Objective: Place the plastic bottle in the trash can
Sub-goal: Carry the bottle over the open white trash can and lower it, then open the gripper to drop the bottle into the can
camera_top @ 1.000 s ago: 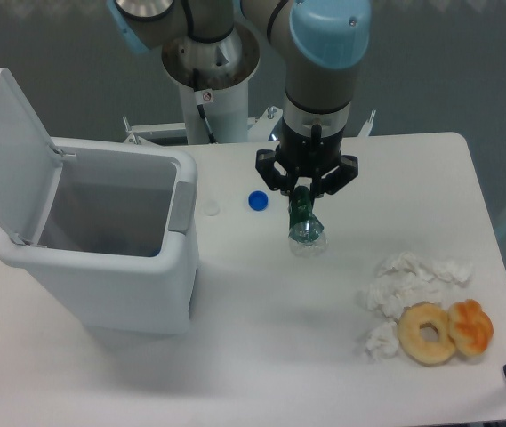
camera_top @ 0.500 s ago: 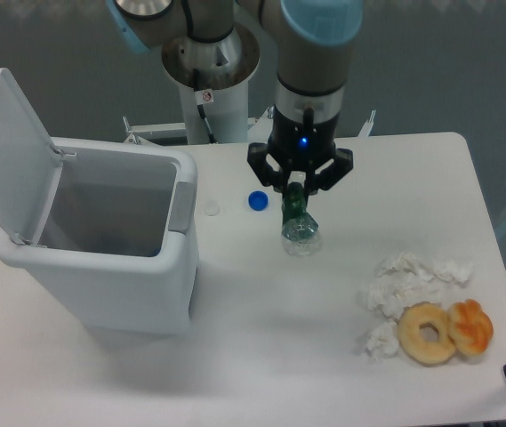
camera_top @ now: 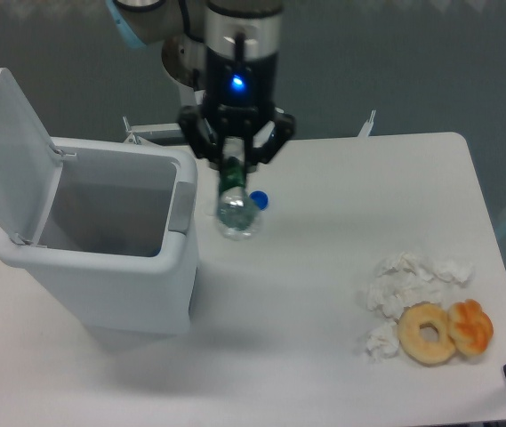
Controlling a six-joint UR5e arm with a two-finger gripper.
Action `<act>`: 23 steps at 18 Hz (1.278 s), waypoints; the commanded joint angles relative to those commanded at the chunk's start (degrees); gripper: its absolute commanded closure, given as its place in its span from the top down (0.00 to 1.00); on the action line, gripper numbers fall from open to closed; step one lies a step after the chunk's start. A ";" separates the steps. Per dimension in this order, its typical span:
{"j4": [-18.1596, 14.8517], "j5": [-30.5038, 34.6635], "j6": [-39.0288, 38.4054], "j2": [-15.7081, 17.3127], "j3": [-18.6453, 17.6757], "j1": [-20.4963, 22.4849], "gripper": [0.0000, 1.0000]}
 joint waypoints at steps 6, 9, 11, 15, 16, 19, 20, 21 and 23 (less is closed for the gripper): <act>2.64 0.18 -6.77 -0.79 -0.70 -6.50 0.12; 6.24 0.26 -8.27 -2.10 -0.97 -8.62 0.14; 6.69 0.44 -8.89 -2.28 -1.32 -9.94 0.17; 10.46 0.44 -8.63 -2.64 -4.30 -10.03 0.34; 11.25 0.44 -8.45 -2.64 -4.66 -10.03 0.43; 11.87 0.44 -8.28 -2.46 -4.66 -10.03 0.77; 12.31 0.44 -8.28 -2.37 -4.66 -10.03 0.87; 12.49 0.44 -8.45 -2.29 -4.66 -10.03 0.97; 12.49 0.44 -8.80 -2.02 -4.66 -10.03 1.00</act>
